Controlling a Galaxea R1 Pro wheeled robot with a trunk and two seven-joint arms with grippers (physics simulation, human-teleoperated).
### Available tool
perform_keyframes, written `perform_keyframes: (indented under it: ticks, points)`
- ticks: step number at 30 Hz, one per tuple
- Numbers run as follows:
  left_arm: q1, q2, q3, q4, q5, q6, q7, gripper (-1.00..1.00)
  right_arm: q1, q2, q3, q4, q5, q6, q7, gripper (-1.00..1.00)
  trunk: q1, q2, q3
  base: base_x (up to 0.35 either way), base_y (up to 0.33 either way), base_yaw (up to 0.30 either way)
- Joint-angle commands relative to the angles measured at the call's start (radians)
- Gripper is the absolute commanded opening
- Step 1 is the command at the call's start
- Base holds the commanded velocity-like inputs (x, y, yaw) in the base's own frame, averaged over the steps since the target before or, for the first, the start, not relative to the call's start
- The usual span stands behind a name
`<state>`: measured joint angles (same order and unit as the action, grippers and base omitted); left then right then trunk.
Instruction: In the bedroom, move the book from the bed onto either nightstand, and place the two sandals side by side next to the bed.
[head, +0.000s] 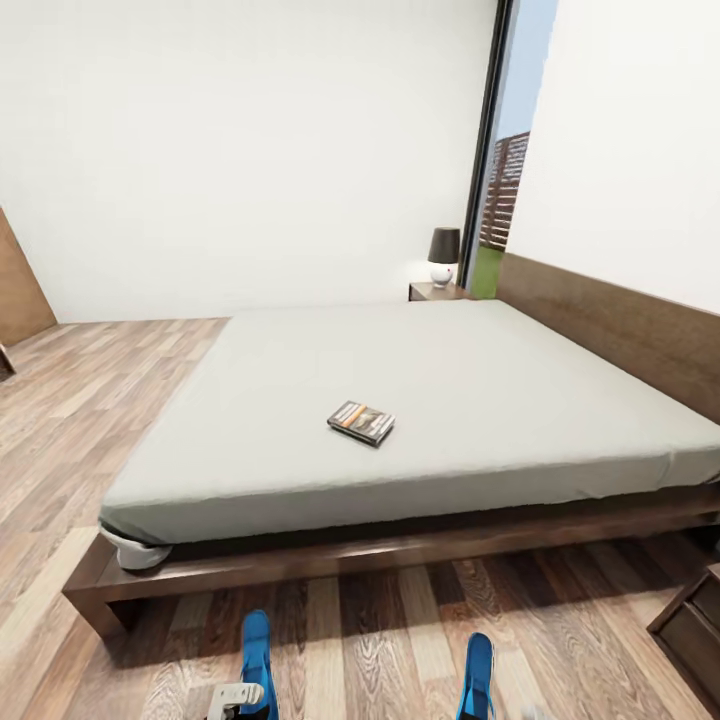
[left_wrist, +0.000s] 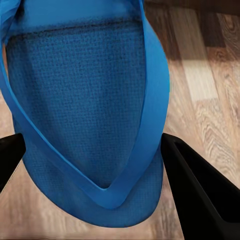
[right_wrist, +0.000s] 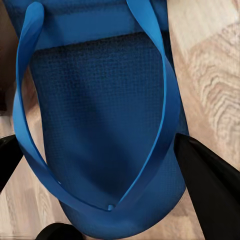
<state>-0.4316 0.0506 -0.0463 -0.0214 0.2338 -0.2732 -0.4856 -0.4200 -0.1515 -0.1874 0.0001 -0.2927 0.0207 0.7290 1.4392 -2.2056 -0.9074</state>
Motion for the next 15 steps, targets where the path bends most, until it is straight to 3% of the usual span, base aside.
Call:
perform_keyframes:
  ticks: [1, 8, 15]
  points:
    - [-0.001, 0.000, -0.004, 0.001, 0.007, -0.003, -0.004, -1.00, 0.000, 0.000, -0.006, 0.000, 0.000, 0.003, 0.004, -1.00, 0.000, 0.000, -0.001, 0.000, 0.000, 0.293]
    - [-0.001, 0.000, -0.004, 0.001, 0.007, -0.003, -0.004, -1.00, 0.000, -0.002, -0.006, -0.001, -0.002, 0.004, 0.004, -1.00, 0.000, 0.000, -0.001, 0.000, 0.000, 0.260]
    - [-0.001, 0.000, -0.004, 0.001, 0.007, -0.003, -0.004, -1.00, -0.001, -0.010, -0.008, -0.001, -0.003, 0.003, 0.005, -1.00, 0.000, 0.000, -0.001, 0.000, 0.000, 0.025]
